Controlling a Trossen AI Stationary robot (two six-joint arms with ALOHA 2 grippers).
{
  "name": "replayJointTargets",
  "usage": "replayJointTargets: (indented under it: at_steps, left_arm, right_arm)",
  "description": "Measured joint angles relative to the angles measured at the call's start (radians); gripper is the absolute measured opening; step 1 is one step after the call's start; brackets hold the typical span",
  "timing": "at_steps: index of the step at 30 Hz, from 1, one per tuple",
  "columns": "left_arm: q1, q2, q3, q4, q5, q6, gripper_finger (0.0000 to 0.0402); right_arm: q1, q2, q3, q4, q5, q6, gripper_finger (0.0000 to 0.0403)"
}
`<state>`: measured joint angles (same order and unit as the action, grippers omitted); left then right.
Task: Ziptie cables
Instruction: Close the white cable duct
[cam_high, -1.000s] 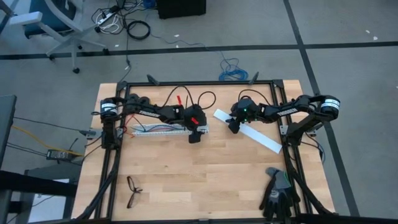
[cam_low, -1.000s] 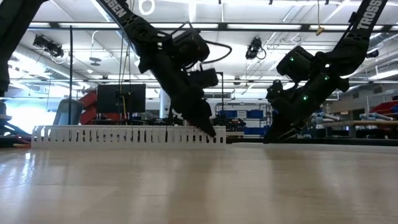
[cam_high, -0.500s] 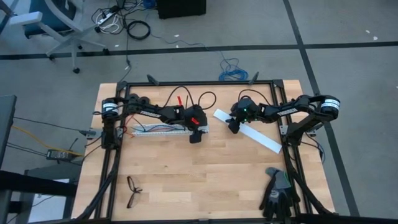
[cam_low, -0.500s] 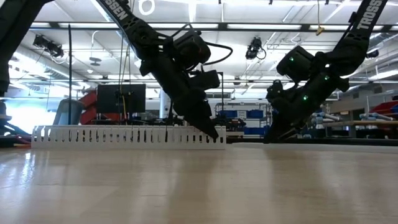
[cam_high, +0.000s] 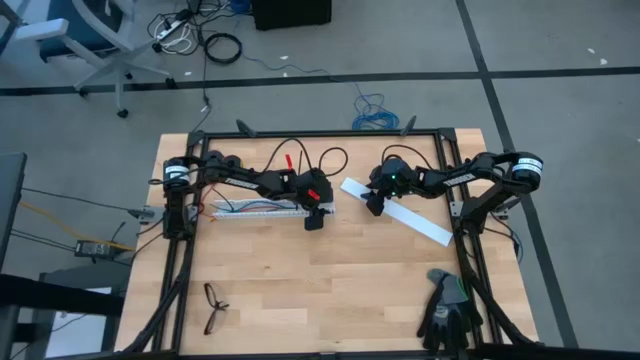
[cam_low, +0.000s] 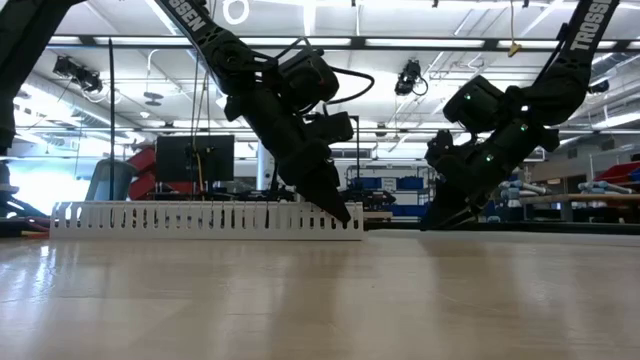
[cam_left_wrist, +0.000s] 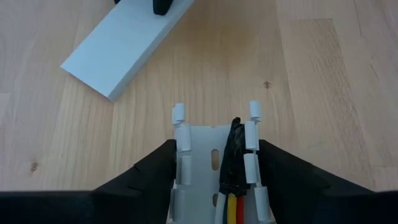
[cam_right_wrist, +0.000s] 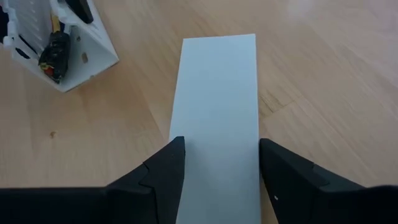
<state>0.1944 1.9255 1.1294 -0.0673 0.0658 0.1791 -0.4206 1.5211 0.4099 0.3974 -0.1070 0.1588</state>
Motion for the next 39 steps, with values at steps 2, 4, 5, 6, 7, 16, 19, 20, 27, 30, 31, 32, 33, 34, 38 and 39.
replayJointTargets:
  at_steps: [2, 4, 5, 6, 7, 16, 19, 20, 27, 30, 31, 32, 33, 34, 38, 39]
  left_arm:
    - [0.000, 0.000, 0.000, -0.001, 0.000, 0.000, 0.0220]
    - [0.000, 0.000, 0.000, -0.001, 0.000, 0.000, 0.0219]
    - [0.000, 0.000, 0.000, -0.001, 0.000, 0.000, 0.0219]
    - [0.000, 0.000, 0.000, -0.001, 0.000, 0.000, 0.0219]
    - [0.000, 0.000, 0.000, -0.002, 0.000, 0.000, 0.0219]
    - [0.000, 0.001, 0.000, -0.002, 0.000, -0.001, 0.0219]
    - [0.000, 0.001, -0.001, -0.002, 0.000, -0.001, 0.0219]
    - [0.000, 0.001, -0.001, -0.001, 0.000, -0.001, 0.0219]
    - [0.000, 0.002, -0.002, 0.001, -0.001, -0.002, 0.0219]
    - [0.000, 0.002, -0.002, 0.002, 0.000, -0.002, 0.0219]
    - [0.000, 0.002, -0.002, 0.002, 0.000, -0.002, 0.0219]
    - [0.000, 0.002, -0.002, 0.002, -0.001, -0.002, 0.0219]
    - [0.000, 0.002, -0.002, 0.002, -0.001, -0.002, 0.0219]
    - [0.000, 0.002, -0.002, 0.002, 0.000, -0.002, 0.0219]
    - [0.000, 0.002, -0.002, 0.001, -0.001, 0.003, 0.0219]
    - [0.000, 0.002, -0.002, 0.000, 0.000, 0.007, 0.0219]
  right_arm:
    - [0.000, 0.010, 0.000, 0.010, 0.000, -0.004, 0.0202]
    - [0.000, 0.011, 0.000, 0.018, -0.003, -0.006, 0.0215]
    - [0.000, 0.012, 0.000, 0.024, -0.003, -0.007, 0.0223]
    - [0.001, 0.011, 0.000, 0.030, -0.003, -0.008, 0.0231]
    - [0.001, 0.008, 0.000, 0.036, -0.003, -0.010, 0.0240]
    - [0.025, 0.005, 0.000, 0.056, -0.018, -0.044, 0.0294]
    - [0.050, 0.016, 0.000, 0.050, 0.000, -0.092, 0.0294]
    - [0.059, 0.021, 0.000, 0.051, 0.021, -0.108, 0.0292]
    - [0.079, 0.071, 0.002, 0.064, 0.083, -0.130, 0.0273]
    - [0.079, 0.079, 0.002, 0.065, 0.085, -0.130, 0.0258]
    - [0.079, 0.079, 0.002, 0.065, 0.085, -0.130, 0.0251]
    - [0.079, 0.079, 0.002, 0.066, 0.084, -0.129, 0.0244]
    - [0.079, 0.079, 0.002, 0.067, 0.084, -0.128, 0.0237]
    - [0.079, 0.079, 0.002, 0.068, 0.083, -0.128, 0.0230]
    - [0.079, 0.079, 0.002, 0.074, 0.079, -0.127, 0.0218]
    - [0.079, 0.079, 0.002, 0.078, 0.077, -0.128, 0.0218]
